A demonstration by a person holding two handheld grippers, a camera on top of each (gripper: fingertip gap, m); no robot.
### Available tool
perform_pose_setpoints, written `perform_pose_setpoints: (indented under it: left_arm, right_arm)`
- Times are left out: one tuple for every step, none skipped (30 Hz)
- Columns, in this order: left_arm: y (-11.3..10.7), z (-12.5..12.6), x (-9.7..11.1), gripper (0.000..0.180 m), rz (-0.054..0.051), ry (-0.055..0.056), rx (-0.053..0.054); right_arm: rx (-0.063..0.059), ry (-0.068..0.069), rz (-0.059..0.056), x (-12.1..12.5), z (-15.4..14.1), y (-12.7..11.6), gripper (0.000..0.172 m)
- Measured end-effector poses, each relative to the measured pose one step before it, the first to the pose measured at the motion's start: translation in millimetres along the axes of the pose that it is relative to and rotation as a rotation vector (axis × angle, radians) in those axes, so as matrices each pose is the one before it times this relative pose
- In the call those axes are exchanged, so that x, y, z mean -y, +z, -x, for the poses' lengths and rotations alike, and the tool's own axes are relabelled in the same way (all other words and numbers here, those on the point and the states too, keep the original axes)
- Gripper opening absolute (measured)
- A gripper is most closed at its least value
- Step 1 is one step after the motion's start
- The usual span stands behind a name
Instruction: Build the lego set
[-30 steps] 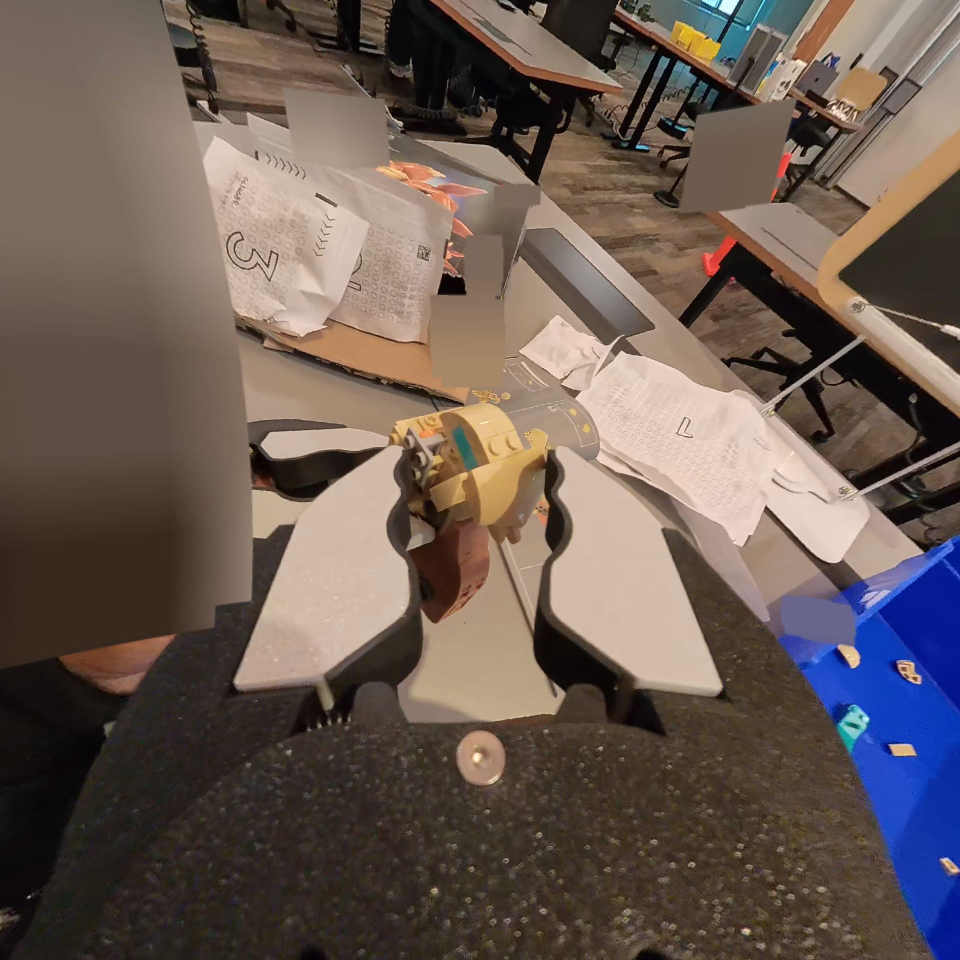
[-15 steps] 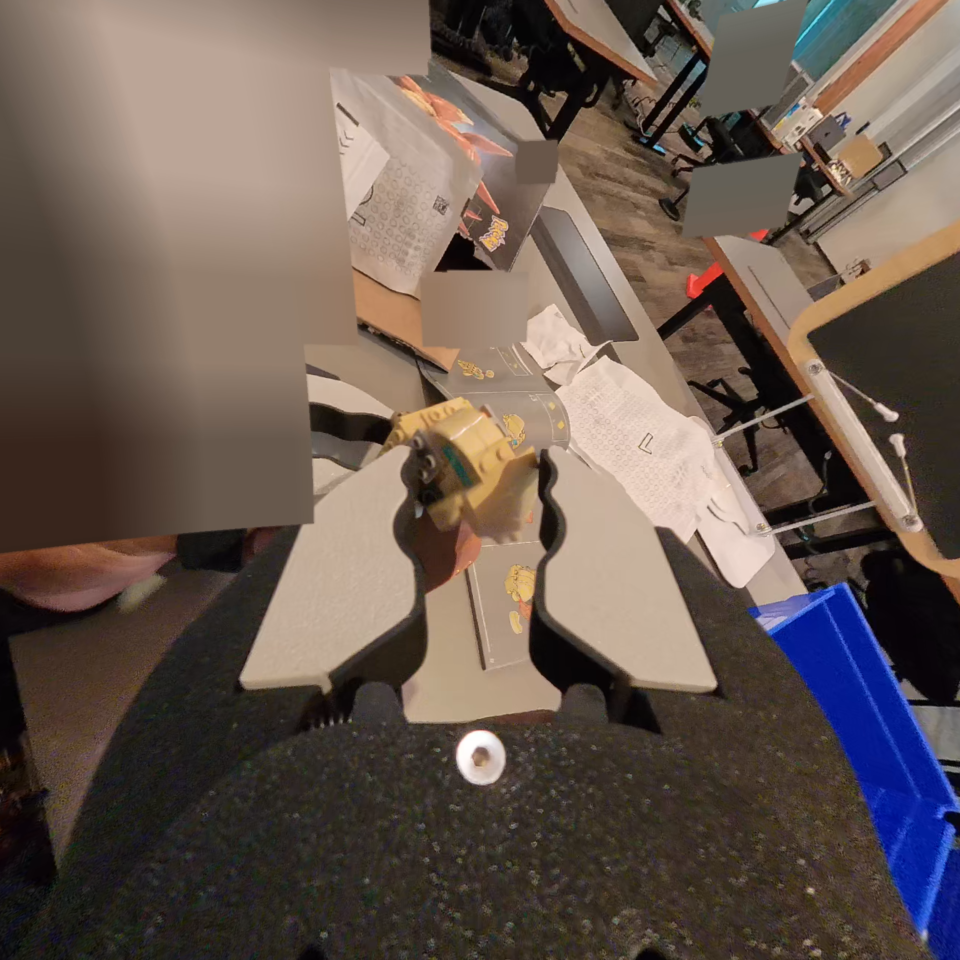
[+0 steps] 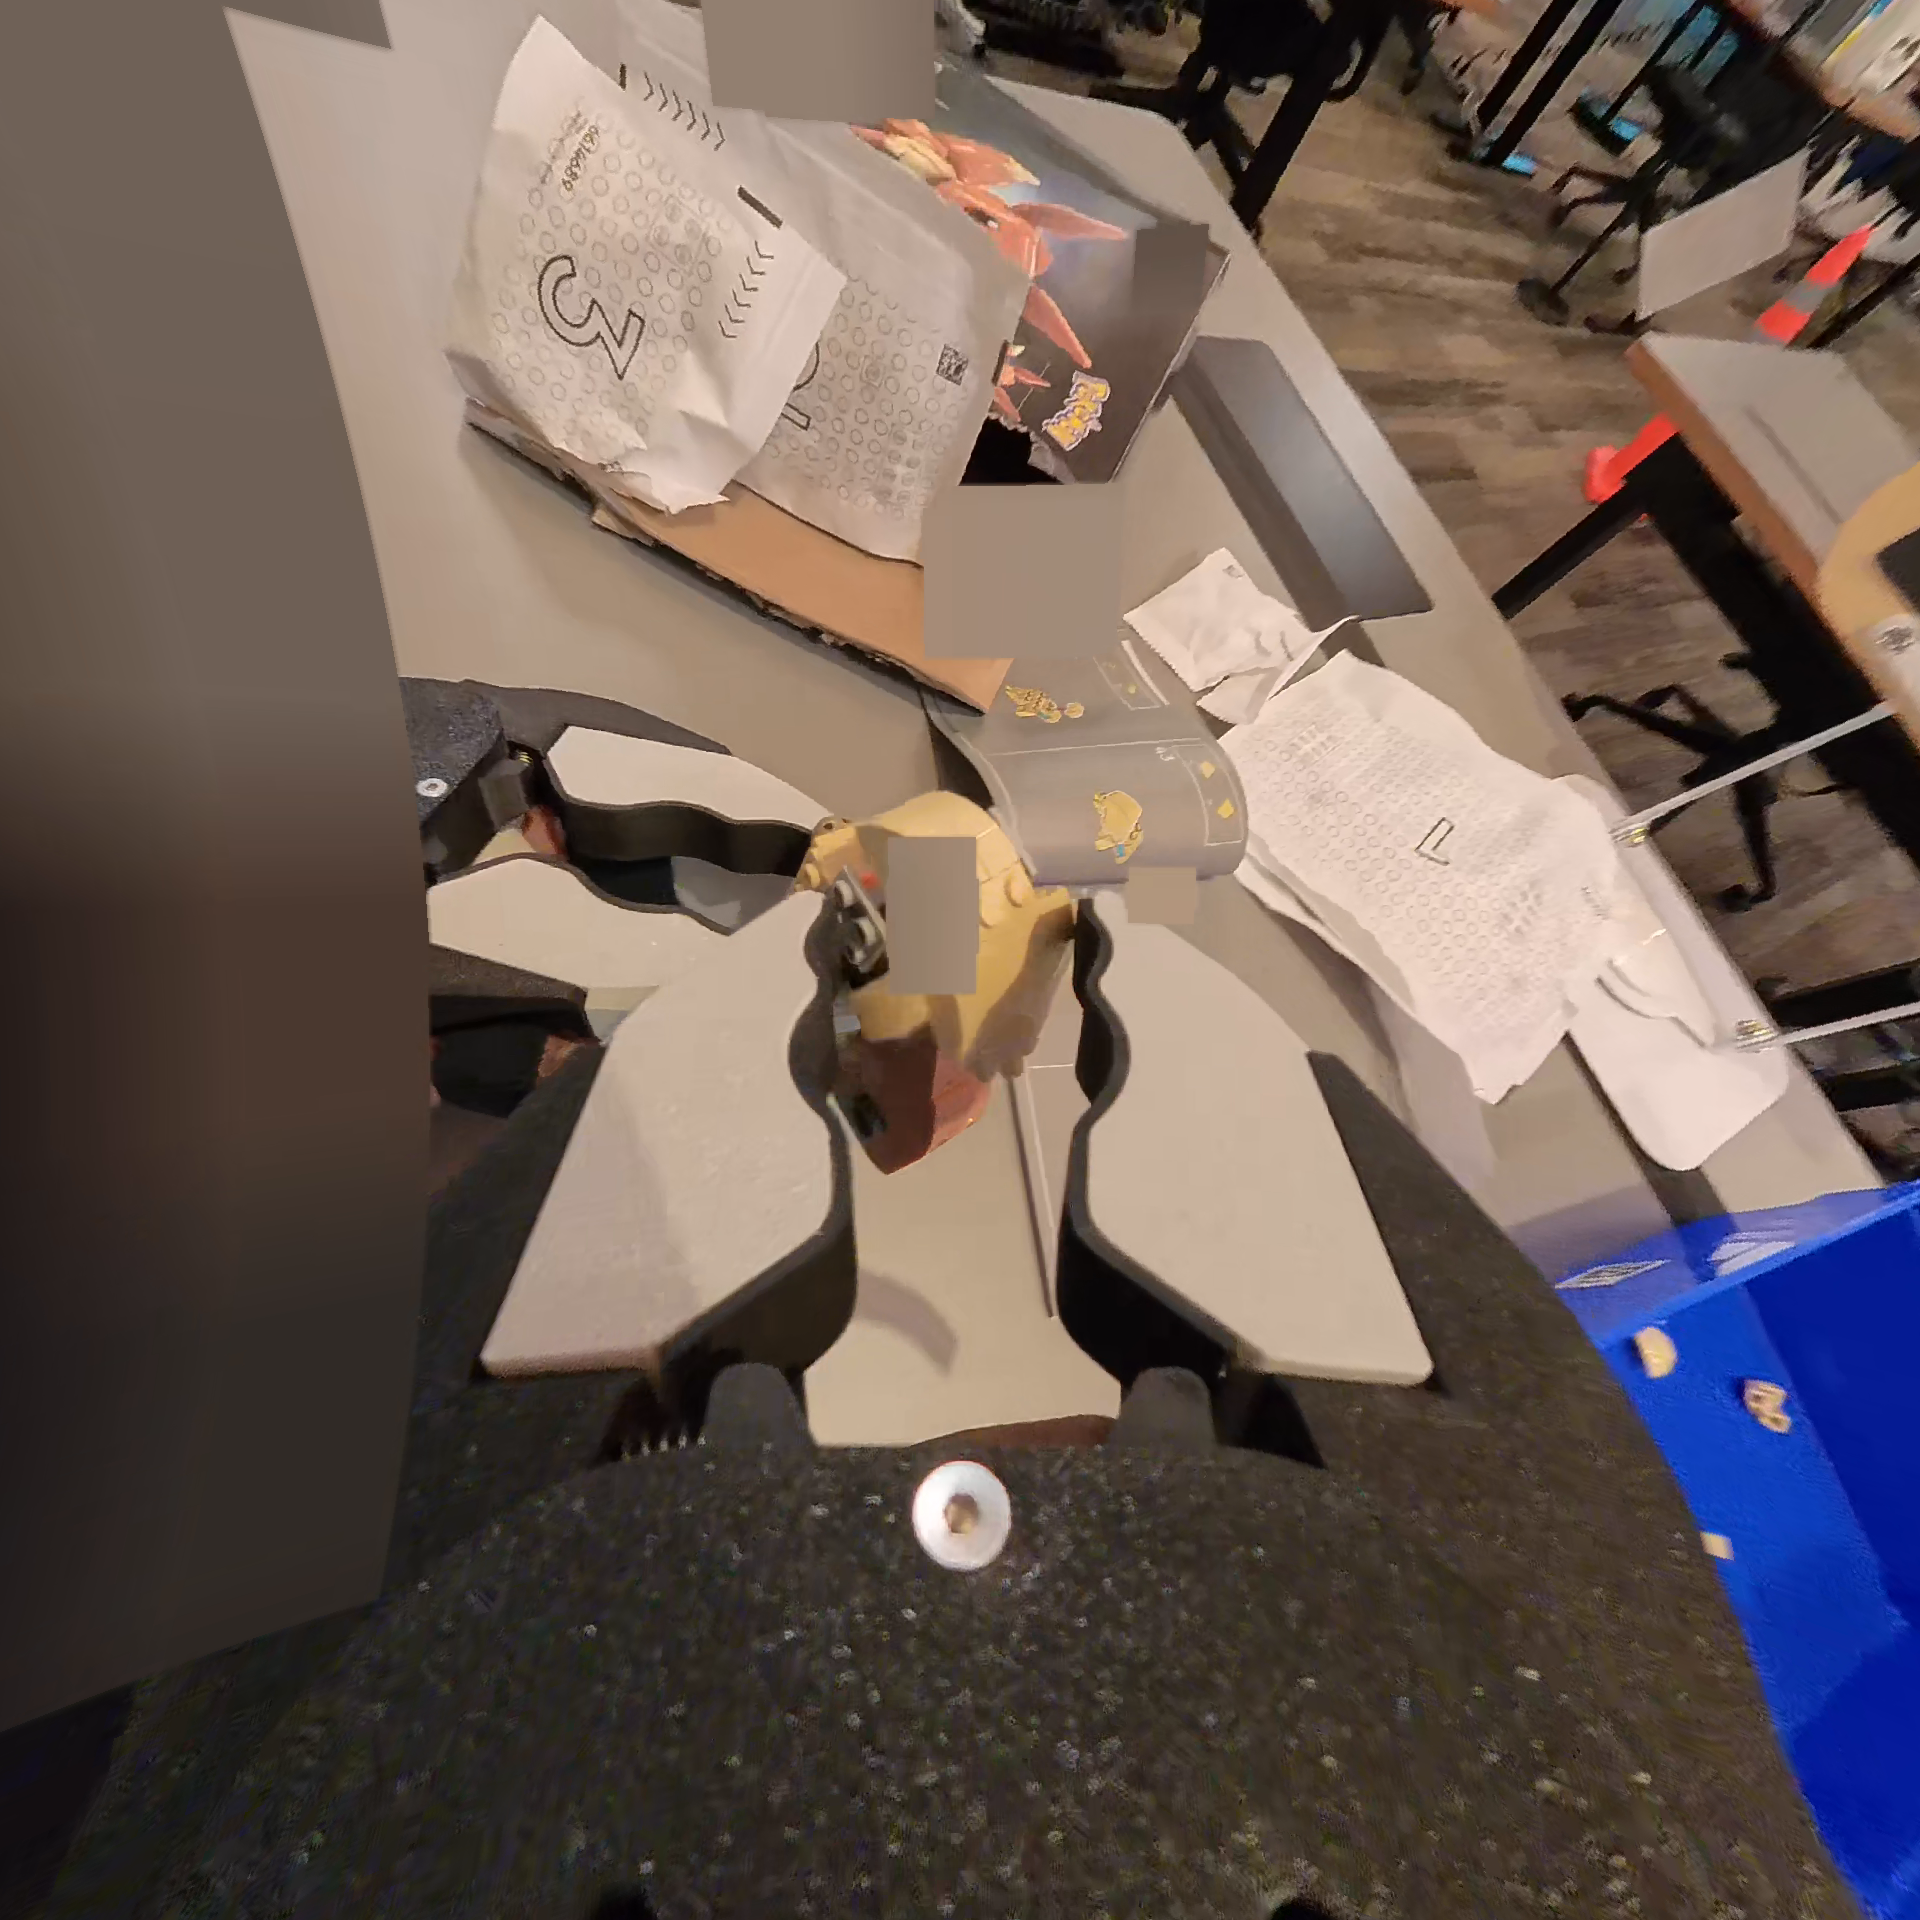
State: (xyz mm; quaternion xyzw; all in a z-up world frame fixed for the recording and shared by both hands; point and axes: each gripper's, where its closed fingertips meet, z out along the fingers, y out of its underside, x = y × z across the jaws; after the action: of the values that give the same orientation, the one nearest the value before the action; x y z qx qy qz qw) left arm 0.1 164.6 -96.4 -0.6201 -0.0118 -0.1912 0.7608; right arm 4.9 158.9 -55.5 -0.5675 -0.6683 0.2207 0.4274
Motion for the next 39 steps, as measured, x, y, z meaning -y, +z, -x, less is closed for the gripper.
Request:
perform_pose_setpoints:
  left_arm:
    - [-0.05, -0.29, -0.12, 0.034, 0.0004, 0.0016, -0.0008]
    - [0.05, -0.23, -0.05, 0.034, -0.0001, 0.001, -0.0009]
    - [-0.11, -0.15, 0.18, 0.034, -0.0011, 0.0002, -0.0009]
    - [-0.17, 0.26, 0.18, 0.034, -0.0019, -0.0013, 0.0006]
    - [-0.15, 0.55, 0.04, 0.034, -0.0004, -0.0036, 0.0015]
    - [-0.08, 0.79, -0.06, 0.034, 0.0007, -0.0049, 0.0022]
    - [-0.07, 0.74, 0.07, 0.034, -0.0004, -0.0045, 0.0025]
    - [-0.18, 0.71, -0.03, 0.034, 0.0007, -0.0034, 0.0036]
    - [-0.15, 1.24, -0.4, 0.034, 0.0047, 0.0006, 0.0078]
    - [-0.35, 1.18, -0.03, 0.034, 0.0023, 0.0046, 0.0092]
    - [-0.36, 0.97, 0.32, 0.034, -0.0007, 0.0068, 0.0091]
    - [-0.37, 0.98, 0.17, 0.034, 0.0009, 0.0098, 0.0107]
    - [-0.32, 1.22, -0.01, 0.034, 0.003, 0.0108, 0.0118]
    - [-0.08, 0.8, -0.32, 0.034, 0.0039, 0.0076, 0.0078]
    - [0.0, 0.59, -0.13, 0.034, 0.0032, 0.005, 0.0045]
    - [0.02, 0.06, -0.21, 0.034, 0.0023, 0.0038, 0.0008]
    - [0.16, -0.63, -0.19, 0.034, 0.0019, 0.0024, -0.0032]
    - [0.27, -0.75, -0.47, 0.034, 0.0034, 0.006, -0.0017]
    - [0.0, -0.07, -0.23, 0.034, 0.003, 0.011, 0.0039]
    - [-0.01, 0.12, -0.25, 0.034, 0.0037, 0.0096, 0.0039]
    - [0.16, -0.01, -0.37, 0.034, 0.0032, 0.004, 0.0006]
    - [0.11, -0.18, -0.06, 0.034, 0.0012, -0.0004, -0.002]
    - [0.1, -0.26, -0.07, 0.034, 0.0002, 0.0006, -0.0018]
    - [0.04, -0.23, -0.02, 0.034, 0.0004, 0.0017, -0.0003]
    - [0.05, -0.25, 0.05, 0.034, 0.0, 0.0012, -0.0009]
    - [0.07, -0.28, -0.17, 0.034, 0.0008, 0.001, -0.0014]
    - [0.07, -0.27, -0.04, 0.034, 0.0008, 0.0004, -0.0016]
    - [0.01, -0.17, -0.04, 0.034, 0.0002, 0.0006, -0.0009]
    - [-0.05, -0.04, 0.05, 0.034, -0.0005, 0.001, 0.0]
    - [-0.06, -0.06, 0.03, 0.034, -0.0003, 0.0003, 0.0003]
    - [-0.02, 0.04, 0.02, 0.034, 0.0, -0.0003, -0.0002]
    - [-0.01, -0.06, -0.02, 0.034, 0.0001, -0.0002, -0.0004]
    - [0.01, -0.19, 0.02, 0.034, -0.0002, 0.0, -0.0015]
    - [0.0, -0.23, -0.01, 0.034, 0.0, -0.0001, -0.0018]
    - [-0.03, -0.14, 0.0, 0.034, 0.0002, -0.0003, -0.0017]
    - [-0.04, -0.23, 0.12, 0.034, -0.0008, 0.0, -0.0016]
    - [0.01, -0.04, 0.0, 0.034, -0.0006, -0.0009, -0.0007]
    - [0.03, -0.13, 0.03, 0.034, 0.0002, -0.0017, -0.0024]
    - [0.02, -0.39, -0.11, 0.034, 0.0003, -0.0015, -0.004]
  right_arm:
    - [0.0187, 0.0226, 0.0073, -0.71, 0.01, 0.08, 0.043]
    - [0.0174, 0.0196, 0.007, -0.44, 0.12, 0.16, 0.044]
    - [0.0122, 0.0139, 0.0046, -0.06, 0.18, 0.28, 0.045]
    - [0.0065, 0.0063, -0.0001, 0.48, 0.34, 0.53, 0.045]
    - [-0.0028, 0.0027, -0.0024, 0.52, 0.1, 0.88, 0.045]
    - [-0.0089, 0.0021, -0.002, 0.42, -0.1, 0.87, 0.045]
    - [-0.0106, 0.0013, -0.0039, 0.66, 0.1, 0.76, 0.045]
    - [-0.0114, -0.0035, -0.0038, 0.24, -0.17, 0.64, 0.045]
    - [-0.0119, -0.0035, -0.0012, -0.12, -0.2, 0.57, 0.044]
    - [-0.0107, -0.0013, -0.0031, 0.19, -0.08, 0.3, 0.043]
    - [-0.0115, 0.0012, -0.0043, 0.33, 0.2, 0.25, 0.043]
    - [-0.0144, 0.001, -0.0028, 0.22, 0.0, 0.16, 0.043]
    - [-0.015, -0.0019, -0.0008, -0.03, -0.2, 0.34, 0.043]
    - [-0.0115, -0.0004, -0.0003, -0.15, -0.06, 0.24, 0.042]
    - [-0.0062, 0.0034, 0.0002, -0.14, -0.18, 0.15, 0.042]
    - [0.0012, 0.0099, -0.0012, -0.11, -0.05, 0.01, 0.042]
    - [0.0088, 0.0164, -0.0047, 0.12, 0.21, -0.05, 0.042]
    - [0.0097, 0.0217, -0.0059, 0.09, -0.07, -0.33, 0.041]
    - [0.0088, 0.0186, -0.0033, -0.38, -0.34, -0.31, 0.041]
    - [0.0063, 0.0137, -0.0015, -0.67, -0.41, -0.11, 0.041]
    - [0.004, 0.0102, -0.0016, -0.7, -0.53, -0.02, 0.041]
    - [0.0021, 0.0082, -0.0019, -0.32, -0.39, -0.28, 0.041]
    - [0.0009, 0.0033, -0.0019, -0.09, -0.24, -0.39, 0.04]
    - [0.0001, -0.0014, -0.0005, -0.08, -0.02, -0.23, 0.04]
    - [0.0005, -0.0039, 0.0006, 0.02, 0.01, -0.37, 0.04]
    - [0.0011, -0.0061, 0.0011, 0.22, 0.15, -0.25, 0.039]
    - [0.0018, -0.007, 0.0014, 0.2, 0.26, -0.29, 0.039]
    - [0.0027, -0.0053, 0.0016, 0.35, 0.41, -0.17, 0.038]
    - [0.0027, -0.0038, 0.0006, 0.38, 0.43, -0.03, 0.037]
    - [0.0021, -0.0017, 0.0003, 0.39, 0.31, 0.03, 0.037]
    - [0.0012, 0.0003, 0.0002, 0.46, 0.02, 0.05, 0.037]
    - [0.0019, 0.0004, 0.0006, 0.26, 0.04, 0.01, 0.037]
    - [0.003, 0.0006, 0.0002, 0.37, -0.02, 0.02, 0.037]
    - [0.0044, 0.0012, 0.0027, 0.19, -0.1, 0.01, 0.037]
    - [0.0053, 0.0013, 0.0035, 0.14, -0.19, -0.07, 0.037]
    - [0.0072, 0.0031, 0.0018, 0.42, -0.02, 0.03, 0.037]
    - [0.009, 0.0074, 0.0033, 0.12, 0.08, 0.27, 0.037]
    - [0.0079, 0.0106, -0.0001, 0.63, -0.15, 0.49, 0.038]
    - [0.0032, 0.0107, -0.0052, 1.26, -0.81, 0.41, 0.039]
